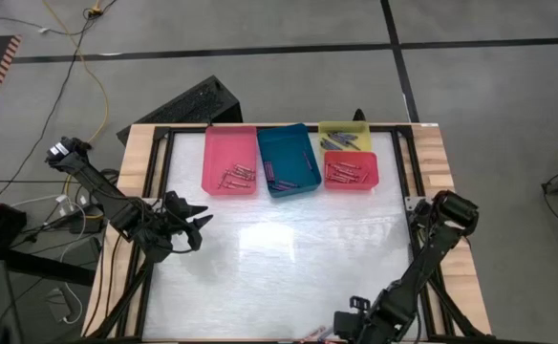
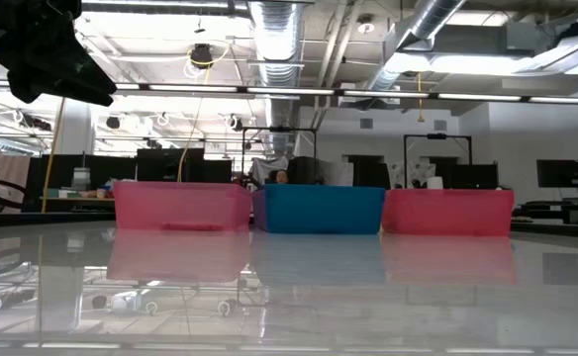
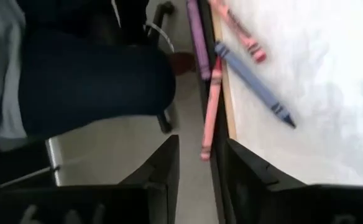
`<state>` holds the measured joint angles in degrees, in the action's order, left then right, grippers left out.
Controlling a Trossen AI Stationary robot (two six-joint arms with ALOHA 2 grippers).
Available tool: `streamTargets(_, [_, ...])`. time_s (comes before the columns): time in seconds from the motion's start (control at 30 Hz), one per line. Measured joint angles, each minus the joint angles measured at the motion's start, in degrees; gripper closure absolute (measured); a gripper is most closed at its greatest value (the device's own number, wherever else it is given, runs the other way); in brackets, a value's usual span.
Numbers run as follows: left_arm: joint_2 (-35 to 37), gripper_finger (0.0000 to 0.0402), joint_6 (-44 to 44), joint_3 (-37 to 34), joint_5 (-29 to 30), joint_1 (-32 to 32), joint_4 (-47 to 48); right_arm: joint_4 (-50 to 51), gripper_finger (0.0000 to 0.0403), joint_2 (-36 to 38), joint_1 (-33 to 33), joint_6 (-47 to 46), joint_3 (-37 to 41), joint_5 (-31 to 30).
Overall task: Sort crayons
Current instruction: Put the blue crayon into the yellow bin
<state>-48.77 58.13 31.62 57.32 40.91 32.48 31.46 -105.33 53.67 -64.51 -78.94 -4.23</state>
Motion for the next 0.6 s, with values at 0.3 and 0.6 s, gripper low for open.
streamTargets(0.3, [0.0, 0.0262, 0.01, 0.0, 0.2, -0.01, 0.01, 4.64, 0.0282, -0.01, -0.69, 8.09, 0.0, -5.33])
streamTargets(0.6, [0.0, 0.0262, 0.28, 0.0, 0.26, -0.01, 0.01, 5.73, 0.0282, -0.91, -2.91, 22.49, 1.38, -7.53])
